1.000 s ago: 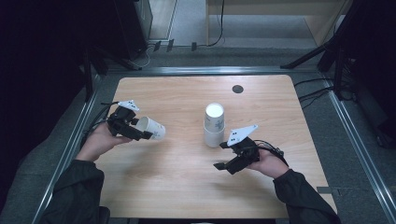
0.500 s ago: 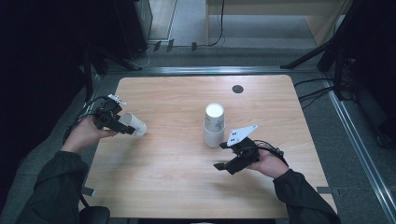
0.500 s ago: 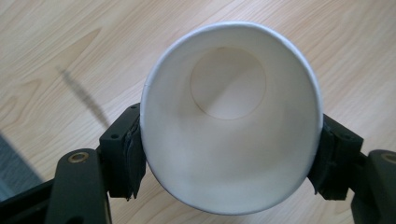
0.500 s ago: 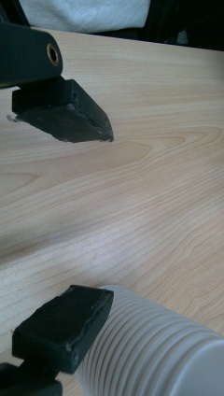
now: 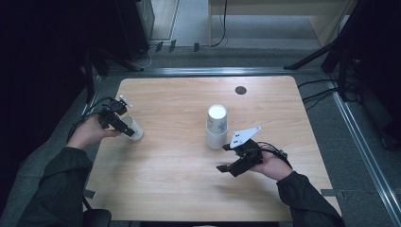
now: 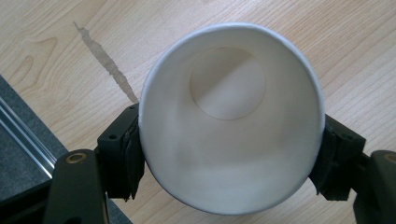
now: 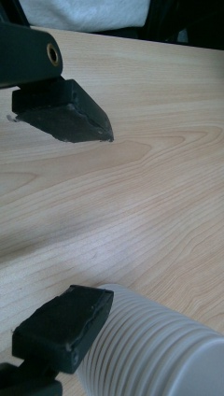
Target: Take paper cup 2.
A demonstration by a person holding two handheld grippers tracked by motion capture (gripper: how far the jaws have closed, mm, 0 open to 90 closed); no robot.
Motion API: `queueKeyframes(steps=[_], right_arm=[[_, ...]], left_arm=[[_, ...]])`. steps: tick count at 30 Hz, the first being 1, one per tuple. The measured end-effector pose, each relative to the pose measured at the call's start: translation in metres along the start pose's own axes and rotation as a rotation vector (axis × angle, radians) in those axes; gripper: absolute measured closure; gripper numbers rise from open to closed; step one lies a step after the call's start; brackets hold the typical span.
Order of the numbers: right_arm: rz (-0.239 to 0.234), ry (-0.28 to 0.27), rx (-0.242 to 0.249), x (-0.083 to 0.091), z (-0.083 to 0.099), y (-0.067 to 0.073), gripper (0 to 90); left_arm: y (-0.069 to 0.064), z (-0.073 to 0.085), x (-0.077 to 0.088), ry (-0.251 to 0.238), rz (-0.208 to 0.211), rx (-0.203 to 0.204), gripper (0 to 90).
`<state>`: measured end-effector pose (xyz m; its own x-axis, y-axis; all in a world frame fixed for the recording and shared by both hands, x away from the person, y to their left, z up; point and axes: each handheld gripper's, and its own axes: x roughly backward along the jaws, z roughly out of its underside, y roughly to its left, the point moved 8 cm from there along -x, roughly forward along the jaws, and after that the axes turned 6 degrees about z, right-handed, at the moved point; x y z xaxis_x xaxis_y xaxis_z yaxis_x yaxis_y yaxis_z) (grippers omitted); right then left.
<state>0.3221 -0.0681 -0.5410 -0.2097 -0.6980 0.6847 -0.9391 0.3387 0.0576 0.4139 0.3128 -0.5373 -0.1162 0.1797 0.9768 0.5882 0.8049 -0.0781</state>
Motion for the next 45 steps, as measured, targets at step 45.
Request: queueKeyframes(steps=[45], right_arm=[[0.003,-0.002,0.0,0.004,0.0,-0.002,19.7]], left_arm=[[-0.009,-0.007,0.032,-0.126,0.057,0.019,12.6]])
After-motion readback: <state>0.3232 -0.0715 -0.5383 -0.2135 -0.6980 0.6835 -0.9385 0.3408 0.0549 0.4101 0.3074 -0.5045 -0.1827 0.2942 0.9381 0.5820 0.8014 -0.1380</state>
